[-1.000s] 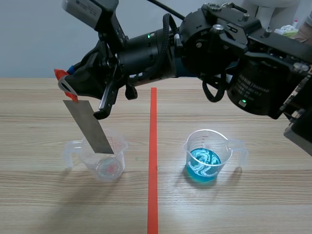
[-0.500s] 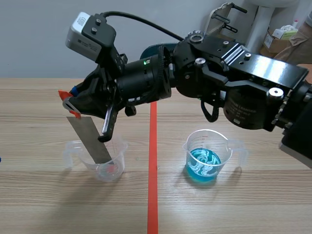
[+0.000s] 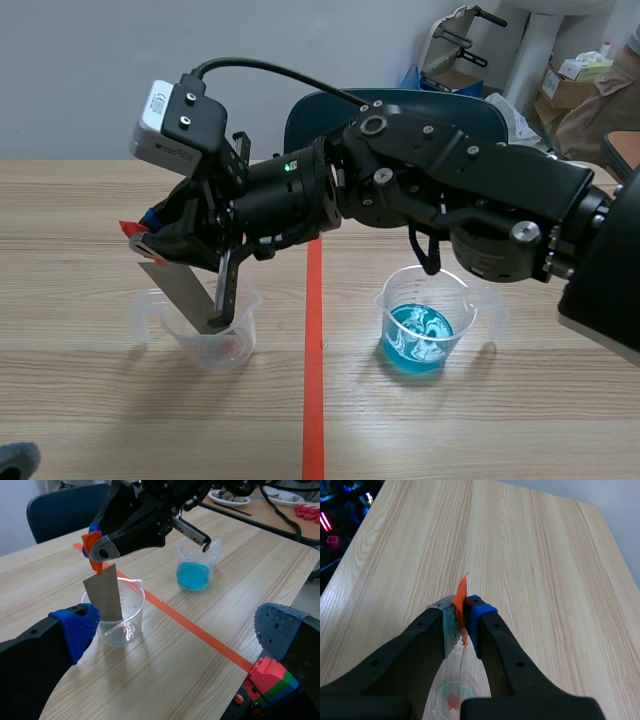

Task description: Do the redox reaction experiment

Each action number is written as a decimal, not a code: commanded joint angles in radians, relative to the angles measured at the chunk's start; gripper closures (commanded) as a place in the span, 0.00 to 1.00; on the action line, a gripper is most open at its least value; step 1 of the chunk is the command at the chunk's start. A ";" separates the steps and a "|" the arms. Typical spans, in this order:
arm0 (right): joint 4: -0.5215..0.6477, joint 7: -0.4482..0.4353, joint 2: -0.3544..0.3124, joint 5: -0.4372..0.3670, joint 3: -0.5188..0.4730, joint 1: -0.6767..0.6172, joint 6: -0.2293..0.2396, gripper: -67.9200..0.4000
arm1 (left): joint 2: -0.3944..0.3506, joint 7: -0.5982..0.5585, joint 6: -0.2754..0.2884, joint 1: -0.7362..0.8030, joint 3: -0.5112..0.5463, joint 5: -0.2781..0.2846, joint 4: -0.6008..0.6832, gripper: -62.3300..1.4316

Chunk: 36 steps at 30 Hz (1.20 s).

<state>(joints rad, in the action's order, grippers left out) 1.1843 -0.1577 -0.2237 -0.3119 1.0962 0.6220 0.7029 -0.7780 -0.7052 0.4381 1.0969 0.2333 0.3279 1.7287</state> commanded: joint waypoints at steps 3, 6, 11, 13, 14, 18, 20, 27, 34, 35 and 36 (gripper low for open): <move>0.005 -0.026 0.016 0.016 -0.002 0.020 0.000 0.98 | 0.013 0.005 -0.024 -0.003 -0.008 0.052 0.015 0.00; 0.003 -0.025 0.018 0.021 -0.002 0.020 0.000 0.98 | 0.013 0.027 -0.035 -0.003 -0.008 0.080 0.015 0.00; 0.003 -0.025 0.019 0.022 -0.002 0.020 0.000 0.98 | 0.013 0.043 -0.036 -0.003 -0.008 0.104 0.015 0.00; 0.003 -0.025 0.019 0.022 -0.002 0.020 0.001 0.98 | 0.013 0.049 -0.037 -0.003 -0.008 0.106 0.015 0.00; 0.003 -0.025 0.019 0.022 -0.002 0.020 0.001 0.98 | 0.013 0.051 -0.037 -0.003 -0.008 0.106 0.015 0.00; 0.003 -0.024 0.019 0.022 -0.002 0.020 0.002 0.98 | 0.013 0.052 -0.049 -0.003 -0.008 0.108 0.015 0.00; 0.003 -0.024 0.018 0.023 -0.002 0.020 0.005 0.98 | 0.013 0.053 -0.056 -0.003 -0.008 0.127 0.015 0.00; 0.004 -0.025 0.013 0.026 -0.002 0.021 0.005 0.97 | 0.013 0.072 -0.072 -0.003 -0.008 0.156 0.015 0.00; 0.004 -0.024 0.014 0.026 -0.002 0.020 0.043 0.39 | 0.013 0.074 -0.074 -0.003 -0.008 0.155 0.015 0.00; 0.004 -0.021 0.014 0.026 -0.002 0.019 0.043 0.32 | 0.013 0.074 -0.074 -0.003 -0.008 0.155 0.015 0.00; 0.004 -0.019 0.014 0.029 -0.002 0.017 0.043 0.25 | 0.013 0.074 -0.074 -0.003 -0.008 0.155 0.015 0.00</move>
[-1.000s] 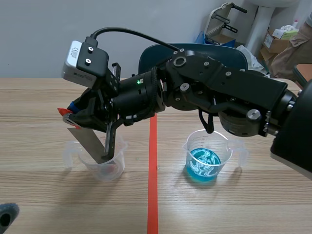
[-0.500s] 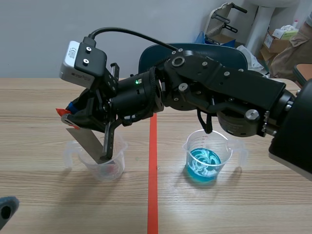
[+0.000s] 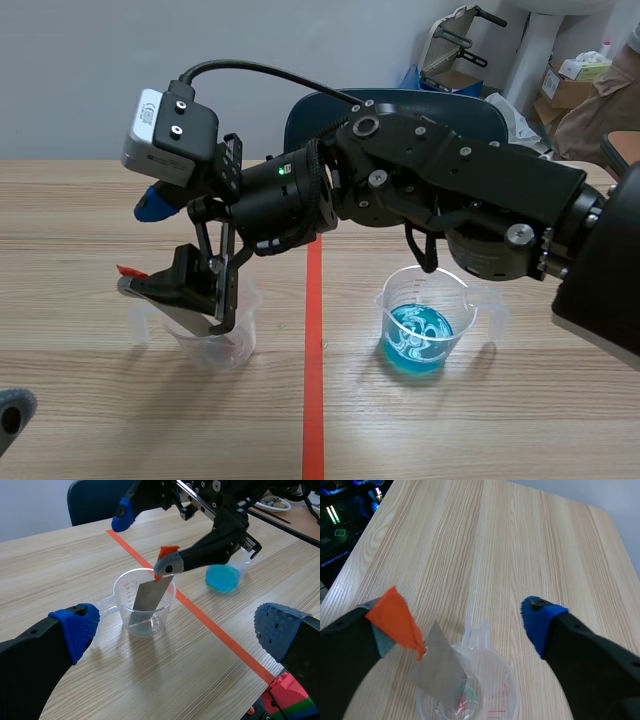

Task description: Do the redox reaction experiment

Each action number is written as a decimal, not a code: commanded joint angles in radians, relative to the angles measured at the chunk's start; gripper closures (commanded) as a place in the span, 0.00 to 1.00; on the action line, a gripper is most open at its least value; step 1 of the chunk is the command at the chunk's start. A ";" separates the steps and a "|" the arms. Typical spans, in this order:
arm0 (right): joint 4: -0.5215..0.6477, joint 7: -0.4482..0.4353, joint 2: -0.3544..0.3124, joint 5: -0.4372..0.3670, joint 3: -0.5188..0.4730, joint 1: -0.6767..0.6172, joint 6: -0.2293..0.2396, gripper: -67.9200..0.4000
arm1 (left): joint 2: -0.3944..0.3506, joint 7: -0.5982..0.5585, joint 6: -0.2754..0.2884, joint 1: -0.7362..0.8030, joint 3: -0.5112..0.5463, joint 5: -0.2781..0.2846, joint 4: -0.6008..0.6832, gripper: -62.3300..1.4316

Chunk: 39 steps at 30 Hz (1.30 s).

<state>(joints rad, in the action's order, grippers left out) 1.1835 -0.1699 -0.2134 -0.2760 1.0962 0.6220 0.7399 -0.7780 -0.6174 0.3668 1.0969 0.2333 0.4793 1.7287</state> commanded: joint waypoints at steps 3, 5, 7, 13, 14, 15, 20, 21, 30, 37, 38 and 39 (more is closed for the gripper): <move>0.005 0.000 0.004 -0.007 -0.002 0.015 0.006 0.00 | 0.013 -0.013 -0.002 -0.003 -0.008 0.003 0.015 0.00; 0.005 0.006 0.003 -0.007 -0.002 0.015 0.006 0.00 | 0.013 -0.013 -0.002 -0.003 -0.008 0.003 0.015 0.00; 0.005 0.011 0.003 -0.007 -0.002 0.015 0.006 0.00 | 0.013 -0.013 -0.002 -0.003 -0.008 0.003 0.015 0.00; 0.005 0.022 0.003 -0.007 -0.002 0.015 0.006 0.00 | 0.013 -0.013 -0.002 -0.003 -0.008 0.003 0.015 0.00; 0.005 0.026 0.003 -0.007 -0.002 0.015 0.006 0.00 | 0.013 -0.013 -0.002 -0.003 -0.008 0.003 0.015 0.00; 0.005 0.026 0.003 -0.007 -0.002 0.015 0.006 0.00 | 0.013 -0.013 -0.002 -0.003 -0.008 0.003 0.015 0.00; 0.005 0.027 0.003 -0.007 -0.002 0.015 0.006 0.00 | 0.013 -0.013 -0.002 -0.003 -0.008 0.003 0.015 0.00; 0.005 0.026 0.003 -0.007 -0.002 0.015 0.006 0.00 | 0.013 -0.013 -0.002 -0.003 -0.008 0.003 0.015 0.00; 0.005 0.026 0.003 -0.007 -0.002 0.015 0.006 0.00 | 0.013 -0.013 -0.002 -0.003 -0.008 0.003 0.015 0.00; 0.005 0.026 0.003 -0.007 -0.002 0.015 0.006 0.00 | 0.013 -0.013 -0.002 -0.003 -0.008 0.003 0.015 0.00; 0.005 0.026 0.003 -0.007 -0.002 0.015 0.006 0.00 | 0.013 -0.013 -0.002 -0.003 -0.008 0.003 0.015 0.00; 0.005 0.026 0.003 -0.007 -0.002 0.015 0.006 0.00 | 0.013 -0.013 -0.002 -0.003 -0.008 0.003 0.015 0.00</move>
